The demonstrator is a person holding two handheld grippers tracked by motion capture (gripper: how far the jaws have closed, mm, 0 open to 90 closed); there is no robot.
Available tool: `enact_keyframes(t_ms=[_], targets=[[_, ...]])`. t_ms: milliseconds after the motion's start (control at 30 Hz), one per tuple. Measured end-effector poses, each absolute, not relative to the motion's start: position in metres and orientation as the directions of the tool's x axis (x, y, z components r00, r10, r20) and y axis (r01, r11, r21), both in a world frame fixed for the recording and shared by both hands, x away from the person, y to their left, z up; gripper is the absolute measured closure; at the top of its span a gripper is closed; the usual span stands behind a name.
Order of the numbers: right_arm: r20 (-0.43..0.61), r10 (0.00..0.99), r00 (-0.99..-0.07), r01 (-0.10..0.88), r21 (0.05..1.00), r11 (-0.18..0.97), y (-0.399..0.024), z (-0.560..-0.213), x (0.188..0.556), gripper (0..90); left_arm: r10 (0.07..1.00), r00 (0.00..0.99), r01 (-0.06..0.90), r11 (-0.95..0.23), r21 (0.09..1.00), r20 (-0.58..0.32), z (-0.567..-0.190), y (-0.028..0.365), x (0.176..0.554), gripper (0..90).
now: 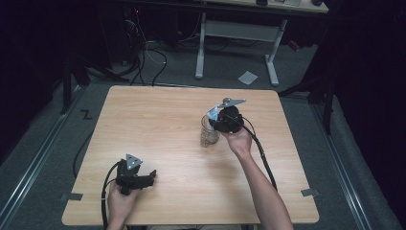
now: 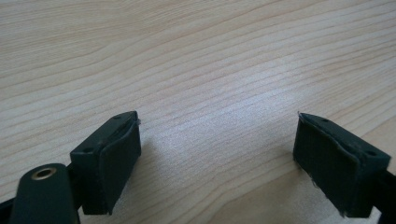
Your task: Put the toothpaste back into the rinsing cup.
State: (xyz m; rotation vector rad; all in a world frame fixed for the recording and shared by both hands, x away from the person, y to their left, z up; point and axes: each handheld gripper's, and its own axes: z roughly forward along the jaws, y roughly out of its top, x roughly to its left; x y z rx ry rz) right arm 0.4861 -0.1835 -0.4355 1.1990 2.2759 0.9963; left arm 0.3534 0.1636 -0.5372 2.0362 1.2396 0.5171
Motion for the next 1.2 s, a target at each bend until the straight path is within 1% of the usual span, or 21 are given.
enact_keyframes(t_ms=[267, 400, 633, 1033, 1100, 1200], targets=[[-0.007, 0.823, -0.569, 0.540, 0.751, 0.380, -0.188, -0.438, 0.477, 56.9, 0.885, 0.466, 0.611, -0.308, 0.729, -0.016, -0.537, 0.164, 0.353, 15.4], [0.011, 0.825, -0.565, 0.552, 0.748, 0.368, -0.191, -0.437, 0.475, 53.7, 0.885, 0.465, 0.611, -0.308, 0.729, -0.017, -0.537, 0.164, 0.353, 15.4], [0.025, 0.818, -0.574, 0.553, 0.748, 0.366, -0.192, -0.436, 0.472, 45.3, 0.885, 0.465, 0.611, -0.308, 0.729, -0.016, -0.537, 0.164, 0.353, 15.4], [0.034, 0.822, -0.568, 0.549, 0.760, 0.348, -0.197, -0.432, 0.468, 38.2, 0.885, 0.466, 0.611, -0.309, 0.729, -0.016, -0.537, 0.164, 0.353, 15.4], [0.045, 0.824, -0.564, 0.548, 0.767, 0.333, -0.198, -0.432, 0.467, 38.1, 0.885, 0.466, 0.611, -0.308, 0.729, -0.016, -0.537, 0.164, 0.353, 15.4], [0.115, 0.826, -0.552, 0.572, 0.773, 0.274, -0.204, -0.432, 0.466, 37.5, 0.885, 0.466, 0.611, -0.309, 0.729, -0.016, -0.537, 0.164, 0.353, 15.4]])
